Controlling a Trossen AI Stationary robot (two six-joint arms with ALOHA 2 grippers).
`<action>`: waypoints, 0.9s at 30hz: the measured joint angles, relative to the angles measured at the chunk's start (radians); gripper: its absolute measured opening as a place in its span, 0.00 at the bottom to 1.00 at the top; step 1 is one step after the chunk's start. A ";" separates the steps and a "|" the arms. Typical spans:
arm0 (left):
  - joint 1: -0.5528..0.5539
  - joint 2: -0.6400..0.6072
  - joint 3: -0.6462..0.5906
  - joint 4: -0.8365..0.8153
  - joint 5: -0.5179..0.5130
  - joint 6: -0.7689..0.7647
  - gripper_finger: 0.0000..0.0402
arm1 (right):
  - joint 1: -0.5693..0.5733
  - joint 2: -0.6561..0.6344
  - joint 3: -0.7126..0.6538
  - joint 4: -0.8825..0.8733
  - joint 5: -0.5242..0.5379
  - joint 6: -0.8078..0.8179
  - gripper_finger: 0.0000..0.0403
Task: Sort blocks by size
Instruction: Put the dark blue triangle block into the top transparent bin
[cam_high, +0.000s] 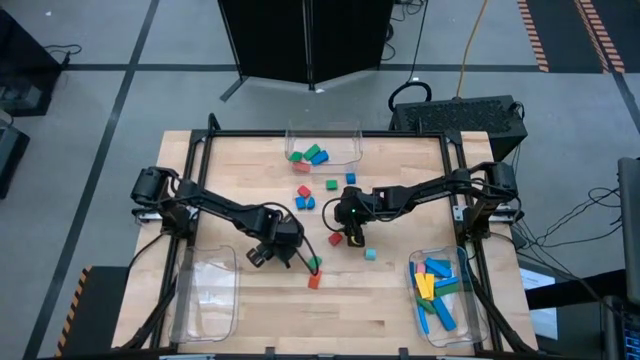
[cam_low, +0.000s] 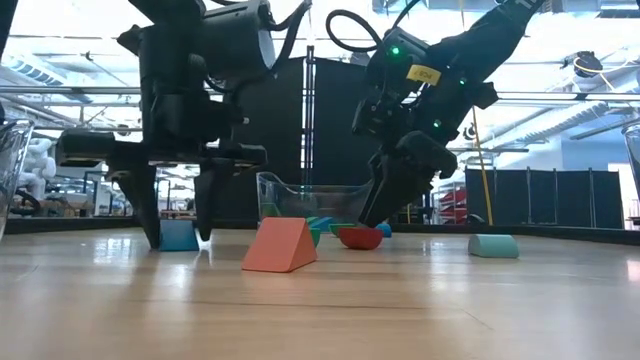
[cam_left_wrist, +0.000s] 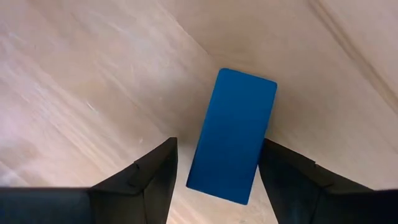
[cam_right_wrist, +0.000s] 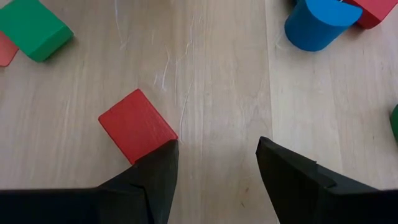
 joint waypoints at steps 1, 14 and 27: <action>0.000 0.000 0.000 0.000 -0.001 -0.007 0.54 | 0.000 0.000 0.000 0.000 0.000 0.000 0.52; 0.012 -0.001 0.000 0.031 -0.018 -0.211 0.33 | 0.000 0.000 0.000 0.008 0.000 0.003 0.52; 0.099 -0.008 0.000 0.091 0.071 -0.290 0.32 | 0.029 0.000 0.001 0.088 0.010 -0.028 0.52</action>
